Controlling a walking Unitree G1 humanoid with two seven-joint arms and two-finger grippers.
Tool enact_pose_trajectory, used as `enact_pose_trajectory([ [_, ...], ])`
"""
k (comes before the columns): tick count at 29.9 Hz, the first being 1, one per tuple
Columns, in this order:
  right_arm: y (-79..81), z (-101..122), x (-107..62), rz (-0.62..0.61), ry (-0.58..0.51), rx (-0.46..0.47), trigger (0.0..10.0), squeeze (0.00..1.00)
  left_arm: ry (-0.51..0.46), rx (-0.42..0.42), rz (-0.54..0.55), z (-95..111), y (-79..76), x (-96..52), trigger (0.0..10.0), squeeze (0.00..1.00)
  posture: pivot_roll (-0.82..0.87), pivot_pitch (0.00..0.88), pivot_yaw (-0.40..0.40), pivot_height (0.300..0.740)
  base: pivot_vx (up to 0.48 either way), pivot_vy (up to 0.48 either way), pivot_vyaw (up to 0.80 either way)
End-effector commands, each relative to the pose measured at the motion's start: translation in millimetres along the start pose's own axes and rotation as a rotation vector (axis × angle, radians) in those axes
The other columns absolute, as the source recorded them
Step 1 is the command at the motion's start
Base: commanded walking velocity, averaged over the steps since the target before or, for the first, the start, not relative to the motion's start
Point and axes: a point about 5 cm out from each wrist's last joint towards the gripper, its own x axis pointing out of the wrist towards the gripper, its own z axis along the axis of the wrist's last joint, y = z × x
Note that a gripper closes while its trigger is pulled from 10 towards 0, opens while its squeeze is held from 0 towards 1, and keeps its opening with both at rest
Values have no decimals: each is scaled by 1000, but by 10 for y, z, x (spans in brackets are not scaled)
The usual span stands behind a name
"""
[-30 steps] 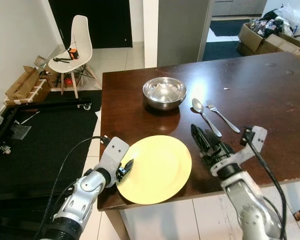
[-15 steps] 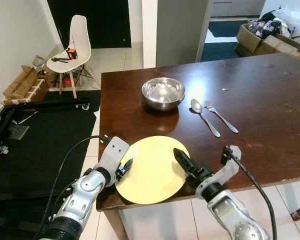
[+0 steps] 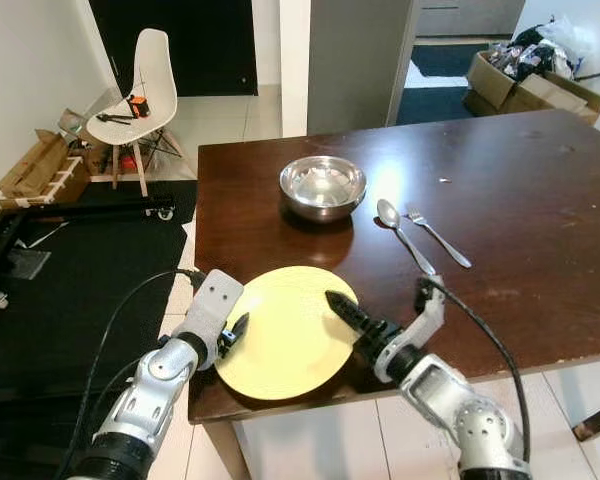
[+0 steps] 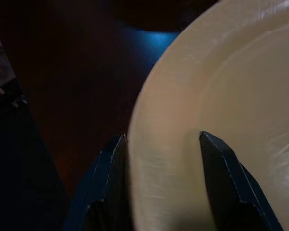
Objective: Setting the table
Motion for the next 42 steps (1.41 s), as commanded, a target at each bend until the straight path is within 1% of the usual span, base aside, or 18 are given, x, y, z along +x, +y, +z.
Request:
enact_pose_trajectory([
  [1,32,-151,96,9,91,0,10000,0,164,-21,-81,-369,-224,-60,10000,0,-56,48,71,740,0,0,0],
  [6,-2,-161,151,23,142,-3,9020,0,150,-27,-77,-341,-235,-67,10000,0,-48,48,62,740,0,0,0],
  [7,-6,-159,168,32,154,-11,6392,0,148,-28,-79,-337,-244,-70,10000,0,-45,47,61,740,0,0,0],
  [8,-6,-159,168,32,154,-11,6392,0,148,-28,-79,-337,-244,-70,10000,0,-45,47,61,740,0,0,0],
  [9,-7,-152,186,41,160,-24,4196,0,146,-29,-82,-336,-255,-74,10000,0,-45,47,61,740,0,0,0],
  [10,-5,-128,214,60,156,-43,1020,0,145,-28,-86,-337,-269,-82,10000,0,-43,46,62,740,0,0,0],
  [13,-3,-117,222,67,153,-48,1020,0,145,-28,-86,-338,-272,-85,10000,0,-42,45,62,740,0,0,0],
  [14,9,-90,236,83,142,-53,0,0,145,-27,-88,-340,-275,-90,10000,0,-41,45,63,740,0,0,0],
  [19,99,9,273,158,86,-79,0,0,147,-26,-92,-340,-271,-98,10000,0,-41,40,66,740,0,0,0],
  [27,107,14,258,178,65,-87,0,0,144,-25,-93,-331,-270,-96,10000,0,-45,39,66,740,0,0,0],
  [30,149,50,239,206,38,-107,0,0,100,-52,-95,-263,-262,-87,10000,0,-47,37,66,740,0,0,0],
  [32,159,63,232,210,27,-112,0,0,57,-78,-95,-186,-239,-83,10000,0,-47,34,65,740,0,0,0],
  [34,167,77,219,217,9,-123,0,0,-33,-127,-102,-15,-188,-91,10000,0,-47,34,65,740,0,0,0],
  [35,167,77,219,217,9,-123,0,0,-33,-127,-102,-15,-188,-91,10000,0,-47,34,65,740,0,0,0],
  [37,179,97,189,223,-13,-149,0,0,-147,-187,-115,239,-94,-129,10000,0,-48,35,67,740,0,0,0],
  [38,179,97,189,223,-13,-149,0,0,-147,-187,-115,239,-94,-129,10000,0,-48,35,67,740,0,0,0],
  [41,198,138,120,204,-61,-244,0,0,-336,-291,-122,712,129,-269,10000,0,-48,22,69,740,0,0,0],
  [42,198,138,120,204,-61,-244,0,0,-336,-291,-122,712,129,-269,10000,0,-48,22,69,740,0,0,0],
])
